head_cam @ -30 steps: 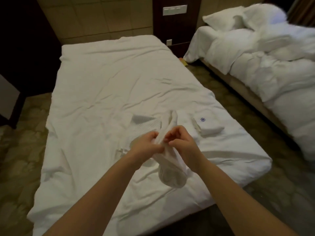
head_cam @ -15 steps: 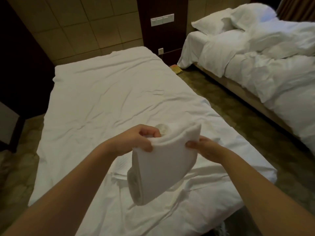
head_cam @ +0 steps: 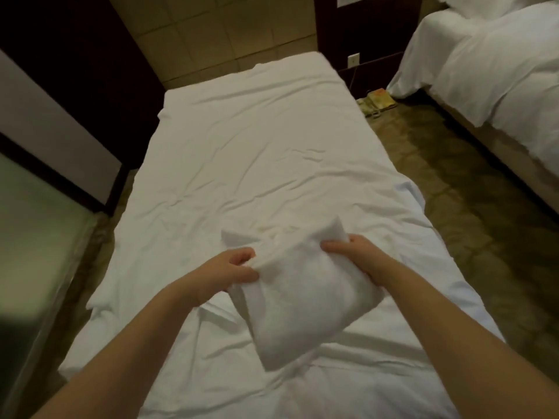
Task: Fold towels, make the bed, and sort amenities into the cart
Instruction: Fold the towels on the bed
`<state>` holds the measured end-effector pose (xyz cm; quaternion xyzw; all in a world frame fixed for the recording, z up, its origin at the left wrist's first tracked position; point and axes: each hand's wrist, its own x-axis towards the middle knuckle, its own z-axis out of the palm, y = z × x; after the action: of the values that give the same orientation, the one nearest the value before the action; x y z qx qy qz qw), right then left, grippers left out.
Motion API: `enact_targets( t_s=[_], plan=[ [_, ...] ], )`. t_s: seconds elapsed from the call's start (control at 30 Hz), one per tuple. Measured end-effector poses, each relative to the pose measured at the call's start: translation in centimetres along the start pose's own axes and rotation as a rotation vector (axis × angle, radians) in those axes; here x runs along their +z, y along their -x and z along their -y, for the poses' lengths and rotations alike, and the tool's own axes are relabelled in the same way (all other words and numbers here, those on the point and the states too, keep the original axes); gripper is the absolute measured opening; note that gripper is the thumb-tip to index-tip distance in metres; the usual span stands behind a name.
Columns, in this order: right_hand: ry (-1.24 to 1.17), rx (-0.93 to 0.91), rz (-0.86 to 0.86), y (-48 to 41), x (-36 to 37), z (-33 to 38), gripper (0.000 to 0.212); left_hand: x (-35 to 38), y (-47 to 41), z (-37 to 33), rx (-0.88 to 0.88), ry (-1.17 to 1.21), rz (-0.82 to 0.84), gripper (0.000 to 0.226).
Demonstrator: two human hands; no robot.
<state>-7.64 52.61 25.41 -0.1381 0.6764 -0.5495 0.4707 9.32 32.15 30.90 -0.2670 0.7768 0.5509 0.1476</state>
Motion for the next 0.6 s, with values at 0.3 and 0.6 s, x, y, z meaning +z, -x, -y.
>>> enact_targets(
  t_s=[0.3, 0.6],
  plan=[
    [0.909, -0.279, 0.045, -14.6, 0.3, 2.3, 0.044, 6.9, -6.9, 9.9, -0.163, 0.468, -0.306, 0.026],
    [1.405, -0.375, -0.221, -25.6, 5.3, -11.0, 0.035, 9.2, -16.4, 18.8, -0.266, 0.462, -0.462, 0.062]
  ],
)
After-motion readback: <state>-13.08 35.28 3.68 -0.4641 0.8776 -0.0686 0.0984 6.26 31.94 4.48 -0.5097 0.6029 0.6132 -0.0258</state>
